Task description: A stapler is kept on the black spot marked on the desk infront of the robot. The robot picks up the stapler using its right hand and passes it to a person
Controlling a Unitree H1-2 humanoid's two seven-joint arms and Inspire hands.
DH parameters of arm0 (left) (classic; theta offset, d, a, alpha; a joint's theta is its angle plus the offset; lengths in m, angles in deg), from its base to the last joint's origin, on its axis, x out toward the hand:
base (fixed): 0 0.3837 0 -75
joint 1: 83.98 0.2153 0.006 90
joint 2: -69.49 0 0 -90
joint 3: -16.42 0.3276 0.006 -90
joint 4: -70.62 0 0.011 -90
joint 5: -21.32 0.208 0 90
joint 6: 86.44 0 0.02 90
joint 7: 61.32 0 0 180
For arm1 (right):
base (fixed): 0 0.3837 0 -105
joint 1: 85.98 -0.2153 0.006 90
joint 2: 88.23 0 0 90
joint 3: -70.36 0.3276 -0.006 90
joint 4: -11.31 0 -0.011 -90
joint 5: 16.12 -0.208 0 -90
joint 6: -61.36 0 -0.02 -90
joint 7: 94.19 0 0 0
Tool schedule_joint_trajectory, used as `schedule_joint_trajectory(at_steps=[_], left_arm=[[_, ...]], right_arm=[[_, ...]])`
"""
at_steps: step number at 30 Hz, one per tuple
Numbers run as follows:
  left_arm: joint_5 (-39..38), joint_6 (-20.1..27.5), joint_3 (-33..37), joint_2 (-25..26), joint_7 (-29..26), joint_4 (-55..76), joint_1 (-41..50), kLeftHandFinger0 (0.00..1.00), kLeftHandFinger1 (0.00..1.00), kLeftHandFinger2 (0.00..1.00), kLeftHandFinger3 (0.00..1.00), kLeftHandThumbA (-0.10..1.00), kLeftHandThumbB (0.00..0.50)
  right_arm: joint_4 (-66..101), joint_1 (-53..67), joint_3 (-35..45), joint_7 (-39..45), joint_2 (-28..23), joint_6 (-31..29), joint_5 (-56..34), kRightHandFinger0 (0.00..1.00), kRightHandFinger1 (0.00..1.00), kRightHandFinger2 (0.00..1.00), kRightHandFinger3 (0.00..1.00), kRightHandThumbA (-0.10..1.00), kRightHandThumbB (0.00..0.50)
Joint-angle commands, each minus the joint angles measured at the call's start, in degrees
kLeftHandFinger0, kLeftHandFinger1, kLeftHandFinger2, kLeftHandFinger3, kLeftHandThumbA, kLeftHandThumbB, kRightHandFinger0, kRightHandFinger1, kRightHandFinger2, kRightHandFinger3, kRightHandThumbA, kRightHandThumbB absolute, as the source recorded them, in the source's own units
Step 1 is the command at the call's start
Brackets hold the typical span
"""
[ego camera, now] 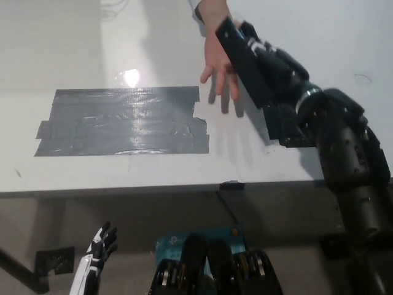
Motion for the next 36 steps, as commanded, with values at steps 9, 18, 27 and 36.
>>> schedule_joint_trajectory(at_steps=[9, 18, 27, 36], left_arm=[[0.1, 1.9, 0.5, 0.9, 1.0, 0.7, -0.9, 0.97, 1.0, 1.0, 1.0, 1.0, 0.499], [0.5, 2.0, 0.7, 1.0, 0.8, 0.5, -1.1, 0.98, 1.0, 1.0, 0.96, 1.0, 0.467], [2.1, 2.1, 1.0, 1.3, 0.4, 1.3, -1.8, 0.94, 0.97, 0.94, 0.88, 1.0, 0.482], [2.6, 2.7, 0.9, 1.6, 0.5, 1.4, -2.4, 0.88, 0.92, 0.89, 0.82, 1.0, 0.43]], right_arm=[[-7.2, -21.6, -0.8, -3.6, -0.1, -0.3, -3.0, 0.0, 0.17, 0.72, 1.0, -0.1, 0.089], [-16.7, -26.9, -3.9, -4.2, 1.7, -6.2, 9.6, 0.0, 0.1, 0.59, 1.0, -0.1, 0.106], [-19.8, -25.5, -21.4, 6.6, -1.5, -7.8, 25.6, 1.0, 1.0, 1.0, 1.0, 0.42, 0.397], [-22.9, -23.4, -36.9, 8.3, -5.5, -12.3, 39.3, 1.0, 1.0, 1.0, 1.0, 0.67, 0.417]])
